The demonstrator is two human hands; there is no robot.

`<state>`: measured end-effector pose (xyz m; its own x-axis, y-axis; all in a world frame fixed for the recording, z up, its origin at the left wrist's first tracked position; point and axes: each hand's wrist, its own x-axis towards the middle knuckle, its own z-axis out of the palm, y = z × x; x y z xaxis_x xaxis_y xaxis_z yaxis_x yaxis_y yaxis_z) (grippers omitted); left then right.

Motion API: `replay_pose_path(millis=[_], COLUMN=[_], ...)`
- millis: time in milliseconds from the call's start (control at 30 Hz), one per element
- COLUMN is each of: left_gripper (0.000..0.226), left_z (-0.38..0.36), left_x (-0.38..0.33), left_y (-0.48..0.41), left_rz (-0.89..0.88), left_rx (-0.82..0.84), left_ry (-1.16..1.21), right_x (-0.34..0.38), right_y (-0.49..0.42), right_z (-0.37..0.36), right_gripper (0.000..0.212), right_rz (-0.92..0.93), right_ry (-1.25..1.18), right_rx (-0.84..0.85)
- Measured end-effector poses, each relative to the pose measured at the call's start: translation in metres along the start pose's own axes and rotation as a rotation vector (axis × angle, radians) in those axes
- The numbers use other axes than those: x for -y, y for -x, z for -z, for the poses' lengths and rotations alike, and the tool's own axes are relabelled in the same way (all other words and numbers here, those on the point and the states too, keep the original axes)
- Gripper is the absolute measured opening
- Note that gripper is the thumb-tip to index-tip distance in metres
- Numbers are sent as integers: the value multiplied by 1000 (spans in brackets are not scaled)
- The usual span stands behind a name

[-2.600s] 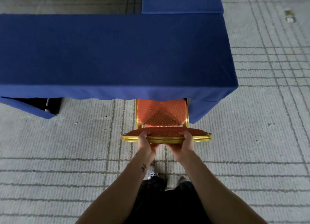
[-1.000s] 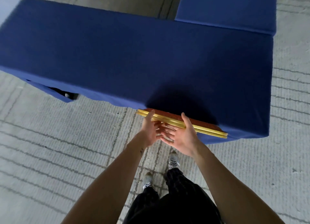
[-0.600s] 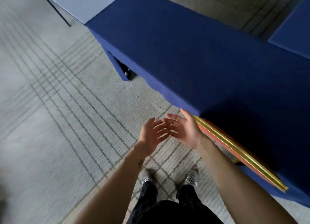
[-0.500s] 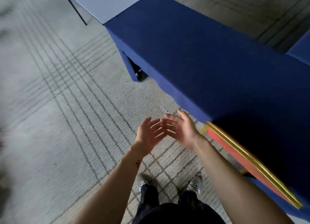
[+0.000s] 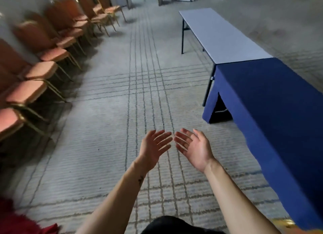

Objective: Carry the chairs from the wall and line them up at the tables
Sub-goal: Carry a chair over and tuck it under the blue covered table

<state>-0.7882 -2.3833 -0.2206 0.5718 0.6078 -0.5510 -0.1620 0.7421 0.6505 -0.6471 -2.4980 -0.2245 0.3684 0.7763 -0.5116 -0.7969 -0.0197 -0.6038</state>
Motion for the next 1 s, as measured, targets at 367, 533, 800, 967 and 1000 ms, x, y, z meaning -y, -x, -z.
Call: replay_pose_path(millis=[367,533,800,967,1000], left_gripper=[34,38,44,51,51], left_z=[145,185,229,256,261], left_x=[-104,-152,-241,-282,-292], left_y=[-22,-46,-83,-102,-105], left_rz=[-137,-239,-415,-494,-507], left_rx=[-212,-321,-498,-557,-569], left_ry=[320,395,492,580,588], right_x=[-75,-96,-114,-134,-137], right_y=[-120,-196,-293,-340,-347], right_z=[-149,-212,-327,-386,-397], right_gripper=[39,39,48,46,48], right_rz=[-246,-372,-537,-633,-645], right_ry=[15,110,260,309,317], right_rx=[185,284,462,532,542])
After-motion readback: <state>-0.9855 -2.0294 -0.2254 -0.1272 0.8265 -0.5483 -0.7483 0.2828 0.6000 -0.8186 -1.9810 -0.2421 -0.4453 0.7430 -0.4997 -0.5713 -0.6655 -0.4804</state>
